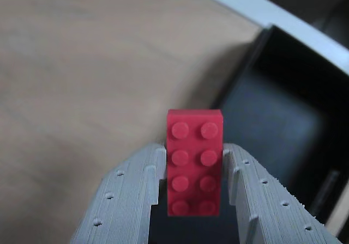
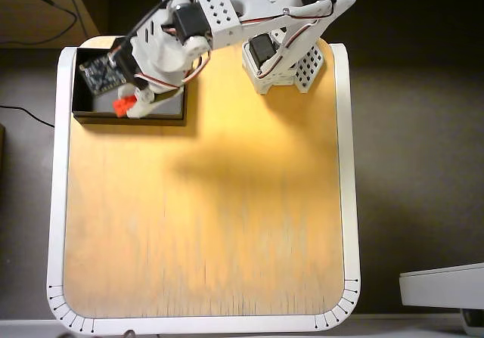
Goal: Grasp a lego block and put it in the bin.
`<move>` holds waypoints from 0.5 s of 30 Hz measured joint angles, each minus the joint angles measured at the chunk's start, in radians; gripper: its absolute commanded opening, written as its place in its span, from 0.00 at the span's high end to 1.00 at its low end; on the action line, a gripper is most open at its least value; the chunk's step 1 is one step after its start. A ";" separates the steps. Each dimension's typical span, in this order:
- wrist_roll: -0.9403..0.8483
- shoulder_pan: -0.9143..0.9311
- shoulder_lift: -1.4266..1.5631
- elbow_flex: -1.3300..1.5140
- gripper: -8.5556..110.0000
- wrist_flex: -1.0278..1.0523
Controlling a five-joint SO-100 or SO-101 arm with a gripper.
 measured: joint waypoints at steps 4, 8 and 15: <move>0.051 0.098 -0.015 0.000 0.92 0.000; 0.095 0.160 -0.084 0.000 0.92 0.000; 0.120 0.196 -0.195 0.000 0.92 -0.006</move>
